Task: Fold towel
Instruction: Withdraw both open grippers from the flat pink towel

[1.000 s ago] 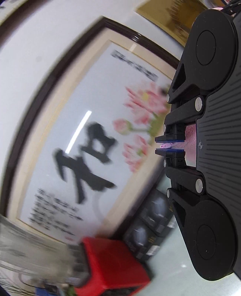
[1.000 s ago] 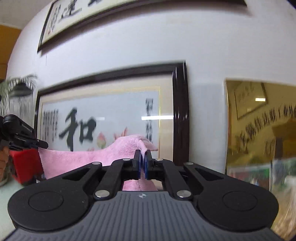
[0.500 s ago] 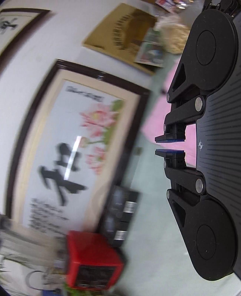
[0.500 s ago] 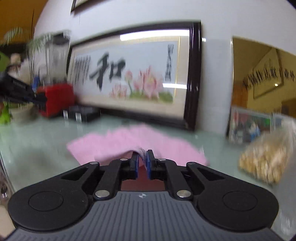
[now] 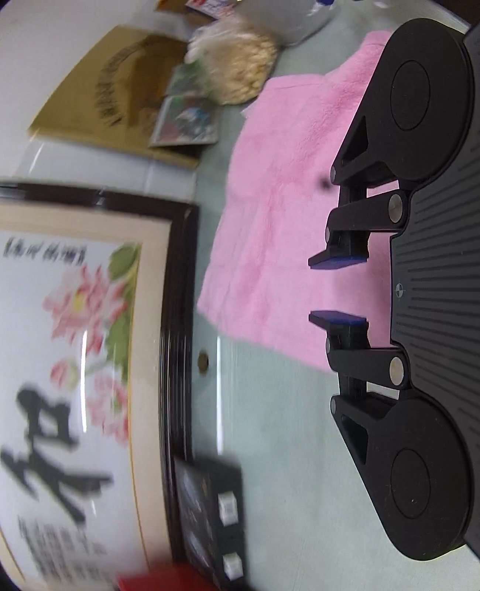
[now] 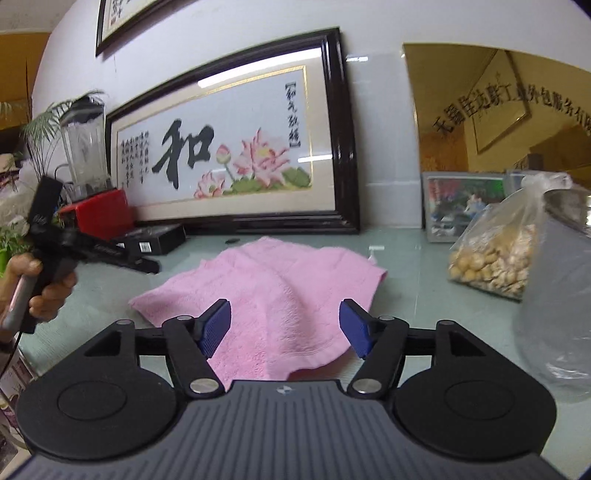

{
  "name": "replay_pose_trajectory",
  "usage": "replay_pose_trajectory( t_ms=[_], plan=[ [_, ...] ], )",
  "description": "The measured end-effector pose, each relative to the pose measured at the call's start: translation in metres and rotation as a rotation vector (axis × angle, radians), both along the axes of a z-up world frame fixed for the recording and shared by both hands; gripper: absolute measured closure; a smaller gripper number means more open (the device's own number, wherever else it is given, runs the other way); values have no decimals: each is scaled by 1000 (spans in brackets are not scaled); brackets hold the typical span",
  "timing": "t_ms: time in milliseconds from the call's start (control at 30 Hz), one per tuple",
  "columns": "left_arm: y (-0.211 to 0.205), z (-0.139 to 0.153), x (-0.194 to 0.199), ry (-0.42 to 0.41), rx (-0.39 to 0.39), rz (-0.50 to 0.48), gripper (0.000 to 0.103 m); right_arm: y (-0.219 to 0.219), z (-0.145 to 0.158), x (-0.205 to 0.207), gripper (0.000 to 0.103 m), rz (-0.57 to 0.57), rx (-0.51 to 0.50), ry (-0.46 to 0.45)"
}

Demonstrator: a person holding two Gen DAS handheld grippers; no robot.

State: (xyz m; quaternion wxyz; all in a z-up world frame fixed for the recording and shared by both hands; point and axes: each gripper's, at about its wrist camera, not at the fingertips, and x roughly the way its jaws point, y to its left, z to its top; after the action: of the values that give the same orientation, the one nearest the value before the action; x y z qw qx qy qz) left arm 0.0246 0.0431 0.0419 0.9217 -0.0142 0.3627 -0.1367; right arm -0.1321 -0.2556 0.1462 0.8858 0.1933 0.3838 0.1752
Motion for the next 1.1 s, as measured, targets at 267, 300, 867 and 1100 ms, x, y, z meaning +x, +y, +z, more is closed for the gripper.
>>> replay_pose_trajectory(
  t_ms=[267, 300, 867, 1100],
  plan=[
    [-14, -29, 12, 60, 67, -51, 75, 6, -20, 16, 22, 2, 75, 95],
    [-14, -29, 9, 56, 86, -41, 74, 5, -22, 17, 22, -4, 76, 104],
    [18, -19, -75, 71, 223, 190, 62, -59, -56, 67, 13, -222, 209, 293],
    [31, -12, -71, 127, 165, 208, 54, -62, -92, 110, 13, -220, 363, 446]
  ],
)
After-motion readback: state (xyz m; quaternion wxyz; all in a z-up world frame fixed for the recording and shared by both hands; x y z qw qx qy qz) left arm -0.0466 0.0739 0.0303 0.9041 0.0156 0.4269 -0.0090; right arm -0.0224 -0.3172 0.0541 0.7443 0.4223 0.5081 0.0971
